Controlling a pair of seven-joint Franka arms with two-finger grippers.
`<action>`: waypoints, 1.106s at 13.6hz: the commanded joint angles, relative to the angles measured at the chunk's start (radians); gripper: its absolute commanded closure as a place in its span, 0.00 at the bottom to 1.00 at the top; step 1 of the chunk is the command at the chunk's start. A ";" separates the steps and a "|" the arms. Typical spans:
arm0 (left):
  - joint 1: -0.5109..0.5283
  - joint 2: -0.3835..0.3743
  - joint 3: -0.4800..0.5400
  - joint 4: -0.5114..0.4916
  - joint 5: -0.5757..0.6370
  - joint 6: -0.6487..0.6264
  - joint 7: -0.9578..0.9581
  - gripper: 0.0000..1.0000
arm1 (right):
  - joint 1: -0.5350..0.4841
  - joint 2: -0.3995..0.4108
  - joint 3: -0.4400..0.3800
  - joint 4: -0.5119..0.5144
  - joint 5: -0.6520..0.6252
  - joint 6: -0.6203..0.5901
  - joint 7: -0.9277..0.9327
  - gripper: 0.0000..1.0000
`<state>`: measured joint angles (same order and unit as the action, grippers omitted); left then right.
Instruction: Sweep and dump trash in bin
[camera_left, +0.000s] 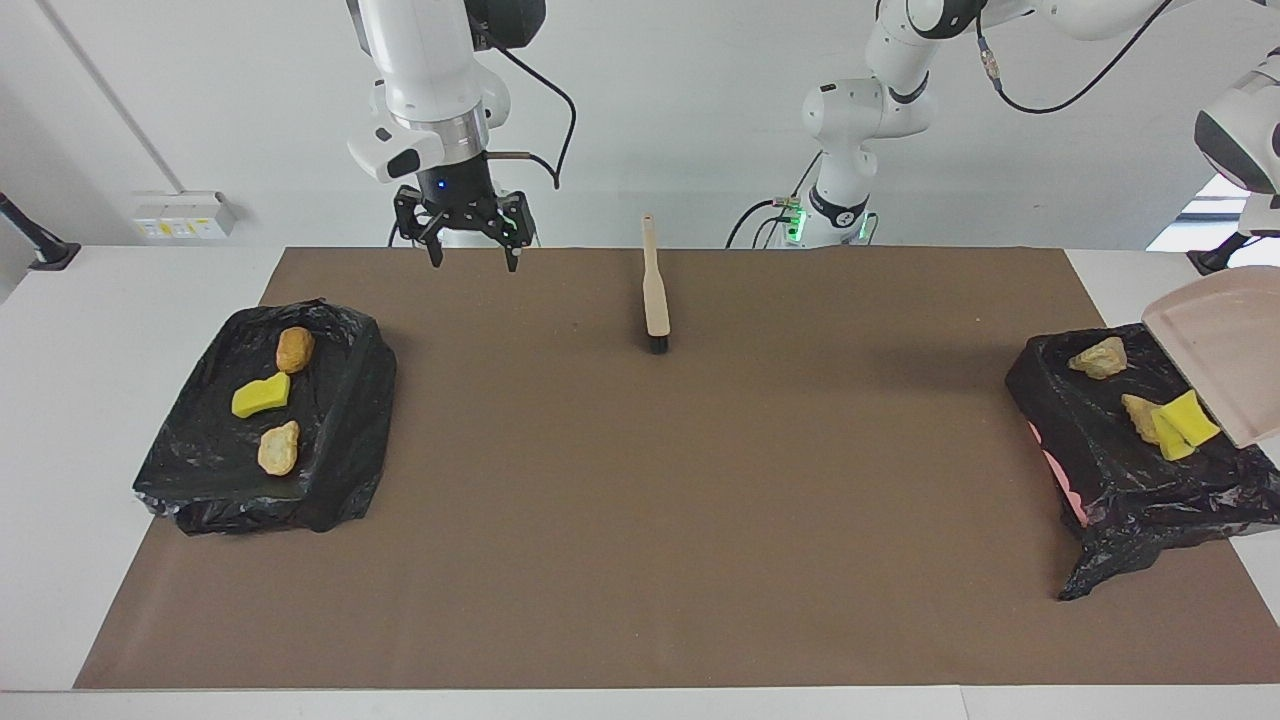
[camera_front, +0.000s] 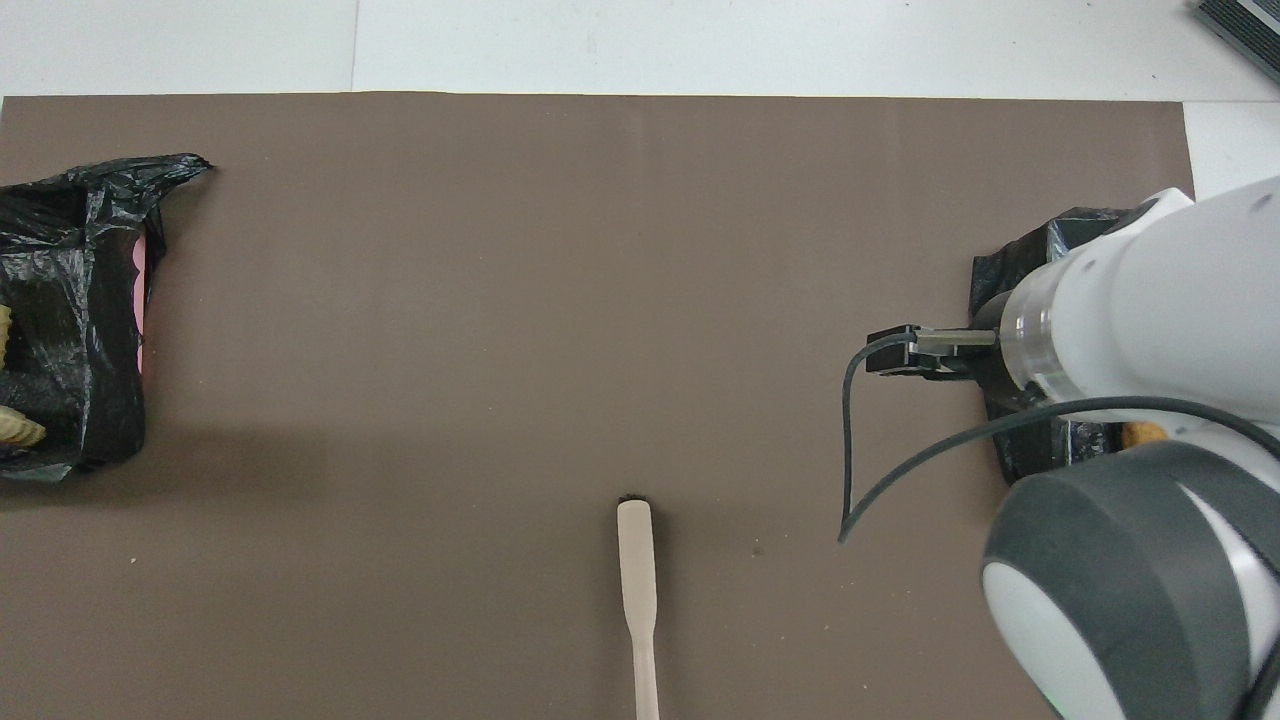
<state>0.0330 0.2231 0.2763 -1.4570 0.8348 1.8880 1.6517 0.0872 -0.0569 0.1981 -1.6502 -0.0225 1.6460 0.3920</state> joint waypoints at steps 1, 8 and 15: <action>0.005 -0.036 -0.032 0.001 -0.097 -0.012 -0.012 1.00 | -0.040 0.008 -0.012 0.078 0.006 -0.078 -0.016 0.00; 0.001 -0.096 -0.285 -0.130 -0.367 -0.223 -0.435 1.00 | -0.044 -0.040 -0.196 0.165 0.073 -0.230 -0.098 0.00; -0.002 -0.078 -0.509 -0.186 -0.595 -0.263 -1.112 1.00 | -0.046 -0.076 -0.305 0.075 0.027 -0.238 -0.407 0.00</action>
<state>0.0277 0.1659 -0.1885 -1.6187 0.2804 1.6370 0.6812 0.0500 -0.1221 -0.1100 -1.5236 0.0151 1.4029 0.0444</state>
